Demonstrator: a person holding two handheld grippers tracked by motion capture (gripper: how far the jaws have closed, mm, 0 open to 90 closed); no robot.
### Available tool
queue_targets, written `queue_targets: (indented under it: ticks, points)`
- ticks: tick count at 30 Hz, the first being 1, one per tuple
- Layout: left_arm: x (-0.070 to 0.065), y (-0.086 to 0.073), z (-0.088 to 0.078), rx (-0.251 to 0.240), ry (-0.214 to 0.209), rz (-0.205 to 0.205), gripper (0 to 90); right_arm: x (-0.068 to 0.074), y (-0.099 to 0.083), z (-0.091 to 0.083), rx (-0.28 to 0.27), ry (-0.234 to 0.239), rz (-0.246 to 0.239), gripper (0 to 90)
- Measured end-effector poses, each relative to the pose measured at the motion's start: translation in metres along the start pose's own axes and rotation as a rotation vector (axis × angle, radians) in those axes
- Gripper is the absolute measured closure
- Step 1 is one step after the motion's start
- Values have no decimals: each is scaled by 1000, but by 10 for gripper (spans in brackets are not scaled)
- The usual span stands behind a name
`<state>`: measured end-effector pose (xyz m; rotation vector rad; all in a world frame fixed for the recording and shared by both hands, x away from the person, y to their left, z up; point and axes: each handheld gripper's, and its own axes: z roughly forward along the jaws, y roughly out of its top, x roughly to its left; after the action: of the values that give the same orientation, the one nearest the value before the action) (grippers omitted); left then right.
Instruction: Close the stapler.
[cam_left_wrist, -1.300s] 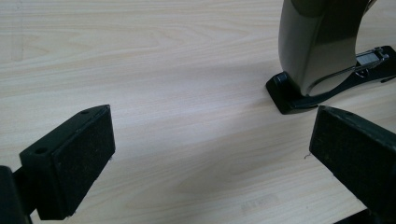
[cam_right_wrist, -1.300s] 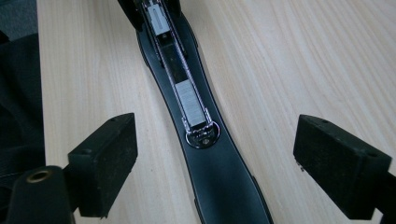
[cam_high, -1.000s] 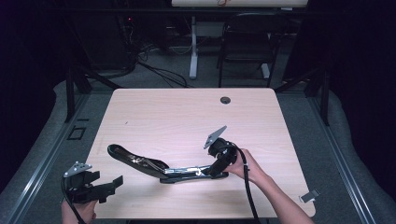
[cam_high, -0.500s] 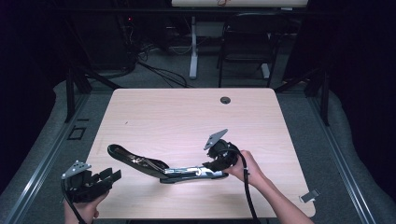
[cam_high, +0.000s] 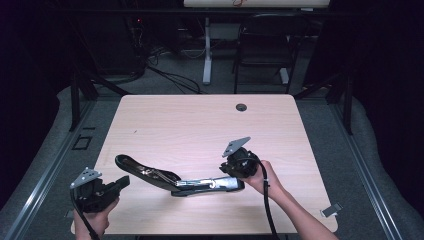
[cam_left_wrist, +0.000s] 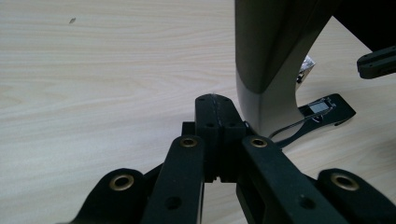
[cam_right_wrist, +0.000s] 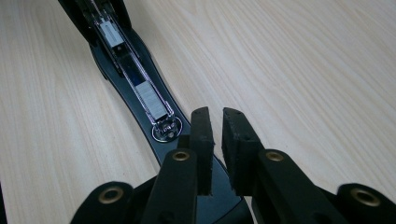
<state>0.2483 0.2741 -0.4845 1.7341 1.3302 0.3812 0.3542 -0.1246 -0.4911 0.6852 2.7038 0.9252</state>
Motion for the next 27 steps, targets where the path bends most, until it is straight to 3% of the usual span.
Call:
queue_targets:
  ticks: [12, 27]
  points:
    - [-6, 6, 6, -36, -9, 25, 898, 3, 5, 1, -19, -17, -16, 878]
    - [-10, 10, 10, -57, -24, 46, 899, 20, 27, 11, -87, 44, 1, 894]
